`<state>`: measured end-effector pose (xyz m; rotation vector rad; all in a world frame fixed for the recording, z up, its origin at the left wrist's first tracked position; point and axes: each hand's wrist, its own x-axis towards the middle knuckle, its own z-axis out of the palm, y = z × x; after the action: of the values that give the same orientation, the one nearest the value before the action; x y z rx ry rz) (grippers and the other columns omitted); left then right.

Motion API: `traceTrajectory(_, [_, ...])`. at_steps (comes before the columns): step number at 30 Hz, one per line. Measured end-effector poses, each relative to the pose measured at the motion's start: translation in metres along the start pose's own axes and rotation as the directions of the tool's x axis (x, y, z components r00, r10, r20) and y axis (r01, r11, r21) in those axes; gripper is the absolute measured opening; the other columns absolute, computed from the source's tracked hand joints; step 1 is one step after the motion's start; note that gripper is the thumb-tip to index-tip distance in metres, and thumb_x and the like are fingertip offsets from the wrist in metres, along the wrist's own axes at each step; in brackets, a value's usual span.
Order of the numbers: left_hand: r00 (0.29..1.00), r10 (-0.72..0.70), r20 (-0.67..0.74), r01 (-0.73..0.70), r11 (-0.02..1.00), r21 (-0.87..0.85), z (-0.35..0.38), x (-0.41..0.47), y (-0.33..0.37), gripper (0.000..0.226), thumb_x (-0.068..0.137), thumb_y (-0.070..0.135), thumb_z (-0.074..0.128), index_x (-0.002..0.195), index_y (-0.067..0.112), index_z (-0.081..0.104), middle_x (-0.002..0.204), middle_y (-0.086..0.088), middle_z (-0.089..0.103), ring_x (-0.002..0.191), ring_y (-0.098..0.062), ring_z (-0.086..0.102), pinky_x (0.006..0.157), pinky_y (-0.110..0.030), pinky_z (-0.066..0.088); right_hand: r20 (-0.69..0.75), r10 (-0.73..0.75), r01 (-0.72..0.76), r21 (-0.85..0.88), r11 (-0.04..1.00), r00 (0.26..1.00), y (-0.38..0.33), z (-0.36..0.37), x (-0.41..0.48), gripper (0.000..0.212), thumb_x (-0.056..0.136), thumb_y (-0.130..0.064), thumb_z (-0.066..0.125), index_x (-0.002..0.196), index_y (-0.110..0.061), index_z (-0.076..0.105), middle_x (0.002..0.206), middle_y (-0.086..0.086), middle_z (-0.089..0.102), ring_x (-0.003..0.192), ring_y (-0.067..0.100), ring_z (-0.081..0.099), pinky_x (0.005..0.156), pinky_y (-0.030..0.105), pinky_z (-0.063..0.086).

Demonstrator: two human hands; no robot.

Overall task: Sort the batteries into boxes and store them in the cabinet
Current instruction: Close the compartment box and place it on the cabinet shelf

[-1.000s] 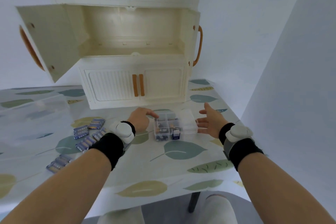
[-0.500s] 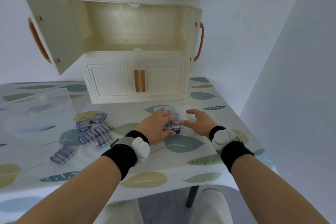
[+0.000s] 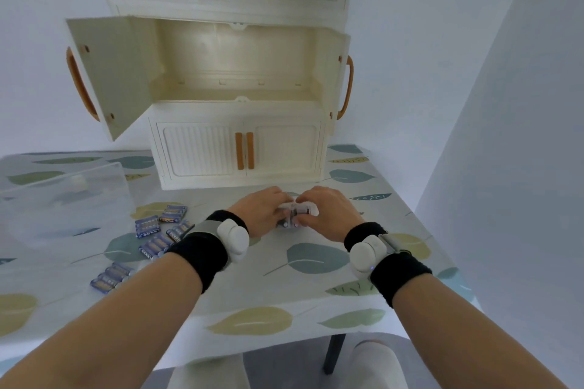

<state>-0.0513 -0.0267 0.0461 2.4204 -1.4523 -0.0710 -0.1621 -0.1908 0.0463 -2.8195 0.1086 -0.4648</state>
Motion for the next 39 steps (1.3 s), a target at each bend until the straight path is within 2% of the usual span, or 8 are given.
traceTrajectory(7, [0.998,-0.063,0.004,0.064,0.996,-0.059,-0.010,0.000,-0.015,0.036,0.106,0.028,0.037,0.135,0.015,0.053,0.129,-0.007,0.060,0.114,-0.025,0.056,0.097,-0.031,0.039,-0.032,-0.055,0.056,0.002,0.998,0.998,-0.008,0.001,0.015,0.030,0.082,-0.041,0.073,0.108,-0.026,0.074,0.106,-0.003,0.071,0.094,0.020,0.064,0.081,0.030,0.046])
traceTrajectory(13, [0.997,-0.081,-0.013,0.079,0.992,-0.096,-0.007,0.002,-0.020,0.036,0.105,0.029,0.037,0.134,0.016,0.054,0.127,-0.006,0.061,0.113,-0.024,0.056,0.092,-0.025,0.035,-0.005,-0.082,0.082,0.006,0.997,0.997,-0.005,-0.006,0.019,0.028,0.092,-0.042,0.064,0.112,-0.025,0.076,0.113,-0.004,0.072,0.100,0.017,0.065,0.089,0.035,0.051])
traceTrajectory(22, [0.995,-0.100,-0.020,0.097,0.990,-0.104,-0.006,0.005,-0.021,0.038,0.106,0.030,0.036,0.137,0.016,0.053,0.130,-0.007,0.060,0.115,-0.025,0.056,0.095,-0.028,0.037,0.042,-0.292,0.283,-0.414,0.866,0.956,-0.008,-0.001,0.022,0.018,0.102,-0.023,0.049,0.114,-0.018,0.062,0.102,0.001,0.067,0.087,0.024,0.064,0.075,0.033,0.044])
traceTrajectory(24, [0.994,-0.103,-0.022,0.100,0.990,-0.103,-0.006,0.004,-0.020,0.038,0.106,0.030,0.036,0.137,0.016,0.053,0.130,-0.007,0.060,0.115,-0.025,0.056,0.094,-0.026,0.035,0.012,-0.256,0.241,-0.375,0.895,0.967,-0.009,0.001,0.021,0.018,0.102,-0.026,0.050,0.113,-0.019,0.062,0.105,0.000,0.068,0.090,0.024,0.064,0.079,0.033,0.045])
traceTrajectory(27, [0.994,-0.109,-0.018,0.106,0.989,-0.099,-0.007,0.004,-0.018,0.038,0.106,0.030,0.035,0.137,0.016,0.053,0.130,-0.007,0.060,0.114,-0.025,0.055,0.092,-0.025,0.034,-0.032,-0.108,0.102,-0.168,0.981,0.994,-0.011,0.001,0.020,0.019,0.098,-0.033,0.056,0.112,-0.021,0.062,0.112,-0.003,0.068,0.098,0.021,0.061,0.086,0.032,0.044])
traceTrajectory(31, [0.994,-0.110,-0.010,0.108,0.989,-0.098,-0.008,0.001,-0.015,0.039,0.106,0.031,0.035,0.137,0.016,0.053,0.130,-0.007,0.060,0.115,-0.026,0.055,0.095,-0.028,0.036,0.069,-0.013,0.018,-0.083,0.996,0.998,-0.015,-0.004,0.026,0.020,0.094,-0.034,0.061,0.109,-0.021,0.060,0.112,-0.002,0.064,0.100,0.019,0.059,0.088,0.032,0.046])
traceTrajectory(36, [0.995,-0.096,-0.009,0.095,0.992,-0.087,-0.009,-0.003,-0.013,0.037,0.106,0.030,0.037,0.135,0.016,0.055,0.124,-0.008,0.061,0.112,-0.026,0.055,0.094,-0.030,0.037,0.169,-0.059,0.075,-0.088,0.993,0.984,-0.015,-0.012,0.024,0.031,0.088,-0.038,0.067,0.111,-0.022,0.056,0.112,-0.001,0.062,0.096,0.020,0.059,0.083,0.032,0.048])
traceTrajectory(39, [0.995,-0.096,-0.013,0.094,0.991,-0.095,-0.010,-0.001,-0.012,0.036,0.106,0.029,0.036,0.133,0.015,0.055,0.120,-0.009,0.063,0.109,-0.027,0.057,0.088,-0.026,0.036,0.150,-0.194,0.228,-0.259,0.939,0.969,-0.019,-0.015,0.021,0.028,0.090,-0.032,0.061,0.114,-0.016,0.061,0.110,0.002,0.061,0.089,0.024,0.062,0.076,0.034,0.051])
